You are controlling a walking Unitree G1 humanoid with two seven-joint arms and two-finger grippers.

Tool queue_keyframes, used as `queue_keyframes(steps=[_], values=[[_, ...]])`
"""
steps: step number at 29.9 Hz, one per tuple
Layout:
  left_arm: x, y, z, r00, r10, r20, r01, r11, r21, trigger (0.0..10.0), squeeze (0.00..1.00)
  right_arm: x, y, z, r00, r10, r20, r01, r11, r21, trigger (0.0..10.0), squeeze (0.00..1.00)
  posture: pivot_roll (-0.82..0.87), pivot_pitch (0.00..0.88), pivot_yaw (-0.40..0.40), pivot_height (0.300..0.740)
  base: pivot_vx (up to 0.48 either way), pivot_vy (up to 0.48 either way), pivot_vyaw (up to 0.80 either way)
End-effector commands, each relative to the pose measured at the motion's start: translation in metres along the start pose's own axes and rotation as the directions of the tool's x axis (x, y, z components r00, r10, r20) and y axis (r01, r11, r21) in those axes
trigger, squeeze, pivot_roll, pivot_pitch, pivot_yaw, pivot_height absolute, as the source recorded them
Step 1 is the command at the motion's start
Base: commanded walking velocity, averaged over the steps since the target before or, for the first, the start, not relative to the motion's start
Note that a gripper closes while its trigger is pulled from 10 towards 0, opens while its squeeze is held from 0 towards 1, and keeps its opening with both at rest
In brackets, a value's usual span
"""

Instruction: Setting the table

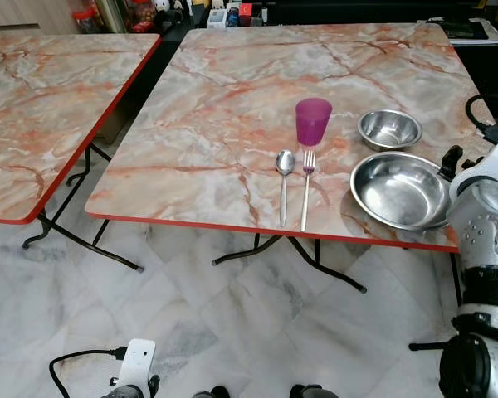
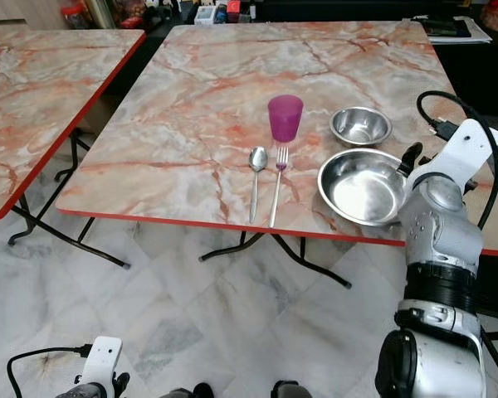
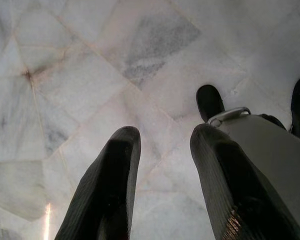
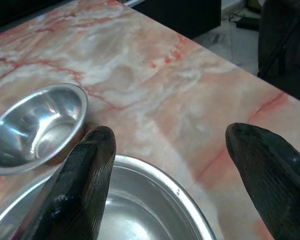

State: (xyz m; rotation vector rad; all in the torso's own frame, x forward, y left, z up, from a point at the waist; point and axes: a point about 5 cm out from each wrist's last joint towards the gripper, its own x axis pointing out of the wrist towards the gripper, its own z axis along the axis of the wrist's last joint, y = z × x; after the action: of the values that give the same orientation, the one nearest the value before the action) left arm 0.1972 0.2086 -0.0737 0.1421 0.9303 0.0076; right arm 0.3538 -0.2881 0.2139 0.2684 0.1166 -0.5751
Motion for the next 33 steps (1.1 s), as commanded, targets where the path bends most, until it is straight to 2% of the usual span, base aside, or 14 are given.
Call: queue_keyframes(steps=[1,4,15,22,33], values=[[-0.002,0.004,-0.010,0.999,0.008,-0.032,-0.008,1.000,-0.006,10.0,0.00,0.001,0.005,-0.003,1.000,0.009,-0.027,-0.008,0.999,0.040,10.0,0.00,-0.15,0.203,0.079,0.740,0.000,0.000,0.00],[-0.002,0.003,-0.010,0.999,0.006,-0.033,-0.006,1.000,-0.007,10.0,0.00,0.001,0.010,-0.009,0.998,0.024,-0.061,-0.019,0.997,0.077,10.0,0.00,-0.15,0.205,0.078,0.740,0.000,0.000,0.00],[-0.002,0.002,-0.010,1.000,-0.002,-0.031,0.002,1.000,-0.002,10.0,0.00,-0.001,0.012,-0.010,0.997,0.018,-0.069,-0.012,0.996,0.083,10.0,0.00,-0.15,0.190,0.077,0.740,0.000,0.000,0.00],[-0.003,0.004,-0.014,0.999,-0.005,-0.040,0.006,1.000,0.007,10.0,0.00,-0.006,0.005,-0.003,0.999,-0.004,-0.041,0.008,0.995,0.095,10.0,0.00,-0.15,0.172,0.077,0.740,0.000,0.000,0.00],[-0.005,0.006,-0.024,0.998,-0.003,-0.062,0.003,1.000,0.013,10.0,0.00,-0.022,-0.004,-0.024,0.995,-0.003,-0.104,0.010,0.997,0.070,10.0,0.00,-0.15,0.159,0.073,0.740,0.000,0.000,0.00]])
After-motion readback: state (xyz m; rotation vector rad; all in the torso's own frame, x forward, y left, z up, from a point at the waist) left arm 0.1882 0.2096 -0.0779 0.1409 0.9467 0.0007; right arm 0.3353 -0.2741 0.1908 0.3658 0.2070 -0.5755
